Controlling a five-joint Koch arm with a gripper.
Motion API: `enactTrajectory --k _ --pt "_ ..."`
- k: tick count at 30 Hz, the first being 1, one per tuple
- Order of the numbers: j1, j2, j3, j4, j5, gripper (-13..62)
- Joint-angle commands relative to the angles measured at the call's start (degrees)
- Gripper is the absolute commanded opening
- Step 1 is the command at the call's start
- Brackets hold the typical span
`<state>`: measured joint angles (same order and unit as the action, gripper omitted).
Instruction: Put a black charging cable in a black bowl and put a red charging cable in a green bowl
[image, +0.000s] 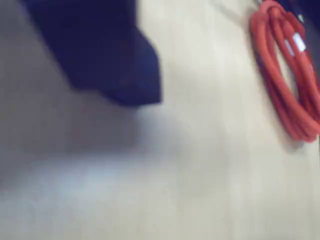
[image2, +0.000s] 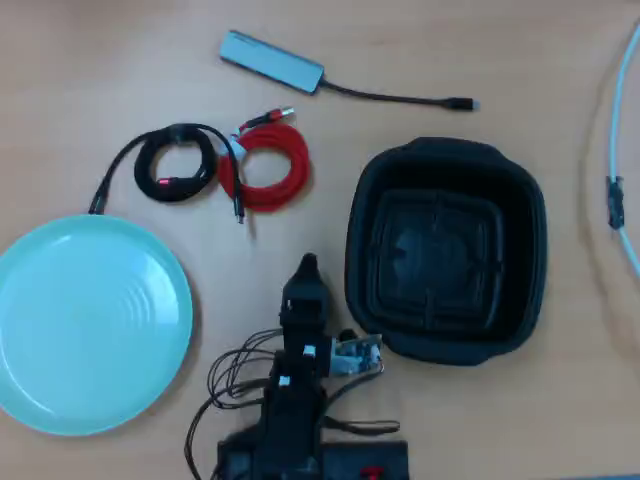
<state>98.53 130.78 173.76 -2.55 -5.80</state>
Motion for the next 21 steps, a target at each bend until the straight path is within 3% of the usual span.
enactTrajectory --k 1,9,21 --pt "-4.13 5.01 -4.31 9.05 0.88 33.4" --pt "-13.97 1.76 -47.72 57.22 0.26 33.4" --pt "-21.45 -33.93 -99.32 84.37 -0.35 33.4"
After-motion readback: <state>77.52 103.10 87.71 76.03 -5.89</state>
